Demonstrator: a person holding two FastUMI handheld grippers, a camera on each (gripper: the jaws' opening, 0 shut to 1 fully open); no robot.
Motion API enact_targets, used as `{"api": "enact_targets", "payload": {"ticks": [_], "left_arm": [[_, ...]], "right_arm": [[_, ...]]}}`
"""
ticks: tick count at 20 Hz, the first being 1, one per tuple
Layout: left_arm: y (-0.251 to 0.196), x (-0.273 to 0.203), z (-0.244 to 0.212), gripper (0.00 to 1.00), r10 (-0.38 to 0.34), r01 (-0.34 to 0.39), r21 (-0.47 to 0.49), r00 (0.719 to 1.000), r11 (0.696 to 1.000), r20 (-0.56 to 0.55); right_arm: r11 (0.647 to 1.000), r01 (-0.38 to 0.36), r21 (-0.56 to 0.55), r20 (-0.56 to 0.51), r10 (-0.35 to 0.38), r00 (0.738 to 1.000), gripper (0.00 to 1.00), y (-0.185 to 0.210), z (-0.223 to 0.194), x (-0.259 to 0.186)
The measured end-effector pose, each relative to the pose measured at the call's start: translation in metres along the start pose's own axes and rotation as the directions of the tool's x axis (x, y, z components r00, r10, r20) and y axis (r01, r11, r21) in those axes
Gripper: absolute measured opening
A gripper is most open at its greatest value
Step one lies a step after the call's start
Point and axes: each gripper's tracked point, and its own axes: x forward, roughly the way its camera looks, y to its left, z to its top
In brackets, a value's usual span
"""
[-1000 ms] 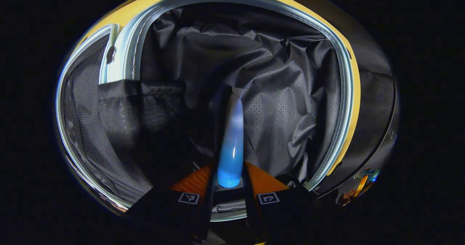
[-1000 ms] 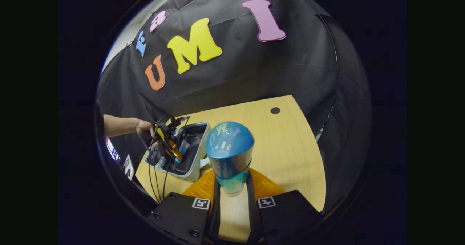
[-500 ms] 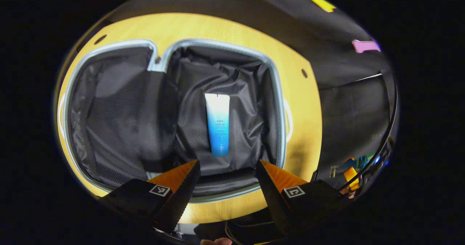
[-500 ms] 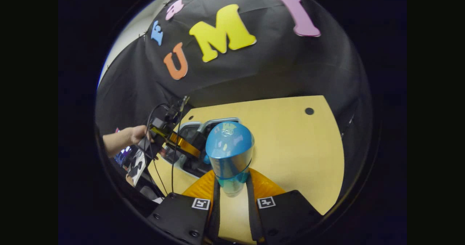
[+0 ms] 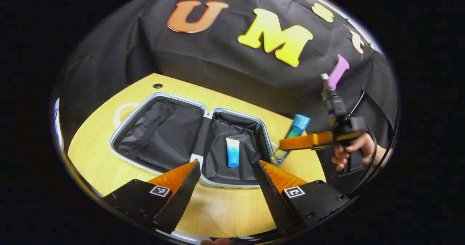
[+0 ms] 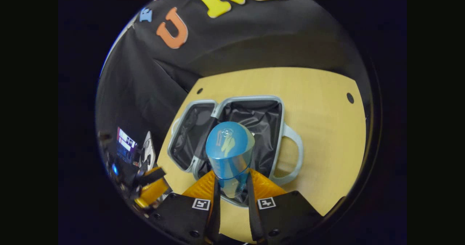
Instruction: First open the suitcase, pack the skin care products into it, and then close the suitcase.
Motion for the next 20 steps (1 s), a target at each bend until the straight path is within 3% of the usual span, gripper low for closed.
{"api": "enact_targets", "payload": {"ticks": [2,7,10,13,18,20], "left_arm": [[0.012,-0.024,0.000,0.97,0.032,-0.031,-0.014,0.997,0.999,0.074],[0.041,-0.055,-0.016,0.98,0.092,-0.084,-0.099,0.993,0.992,0.078],[0.057,-0.080,-0.026,0.97,0.112,-0.100,-0.112,0.988,0.989,0.106],[0.071,-0.088,-0.023,0.98,0.135,-0.122,-0.108,0.983,0.987,0.121],[0.070,-0.094,-0.014,0.98,0.145,-0.135,-0.074,0.979,0.988,0.144],[0.071,-0.096,-0.015,0.98,0.149,-0.141,-0.068,0.979,0.988,0.138]], "right_arm": [[0.997,0.069,0.026,-0.080,-0.066,0.995,0.30,-0.005,-0.002,0.030],[0.971,0.227,0.077,-0.248,-0.202,0.948,0.30,-0.030,-0.022,0.085],[0.956,0.265,0.127,-0.275,-0.223,0.935,0.30,-0.036,-0.025,0.098],[0.943,0.280,0.181,-0.248,-0.232,0.940,0.30,-0.033,-0.014,0.111],[0.920,0.349,0.176,-0.259,-0.299,0.918,0.35,-0.050,-0.020,0.114],[0.924,0.340,0.173,-0.243,-0.294,0.924,0.37,-0.048,-0.019,0.116]]}}
